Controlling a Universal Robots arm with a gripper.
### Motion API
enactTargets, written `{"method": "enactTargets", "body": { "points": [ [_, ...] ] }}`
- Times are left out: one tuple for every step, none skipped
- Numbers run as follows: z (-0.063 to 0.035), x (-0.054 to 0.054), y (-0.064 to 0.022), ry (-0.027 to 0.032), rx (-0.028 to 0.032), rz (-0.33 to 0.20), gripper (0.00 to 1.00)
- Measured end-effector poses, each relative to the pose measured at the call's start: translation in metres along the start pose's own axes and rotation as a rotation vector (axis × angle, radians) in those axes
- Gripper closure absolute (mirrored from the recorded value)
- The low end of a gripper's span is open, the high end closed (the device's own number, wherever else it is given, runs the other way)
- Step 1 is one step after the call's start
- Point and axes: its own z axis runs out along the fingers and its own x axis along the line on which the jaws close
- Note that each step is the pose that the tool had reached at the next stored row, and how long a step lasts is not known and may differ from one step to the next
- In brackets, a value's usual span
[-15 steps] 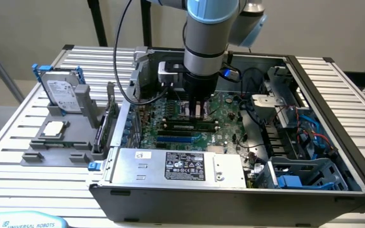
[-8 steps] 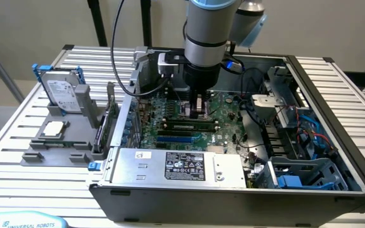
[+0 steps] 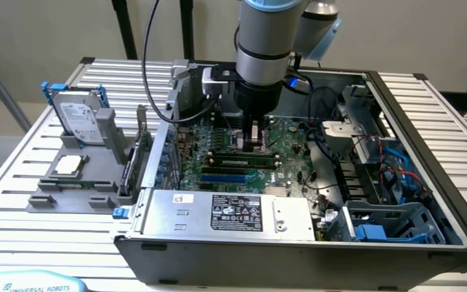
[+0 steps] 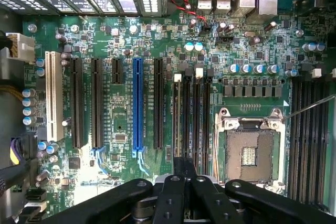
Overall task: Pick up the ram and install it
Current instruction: 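Press down the ram until it locks into place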
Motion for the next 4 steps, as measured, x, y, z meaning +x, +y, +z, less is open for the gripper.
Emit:
{"method": "enactTargets", "body": {
  "points": [
    [0.0,0.0,0.0,-0.0001,0.0,0.0,0.89],
    [0.0,0.0,0.0,-0.0004,0.0,0.0,0.89],
    [0.0,0.0,0.0,-0.0005,0.0,0.0,0.89],
    [0.0,0.0,0.0,-0.0007,-0.0001,0.0,0.89]
  ]
}}
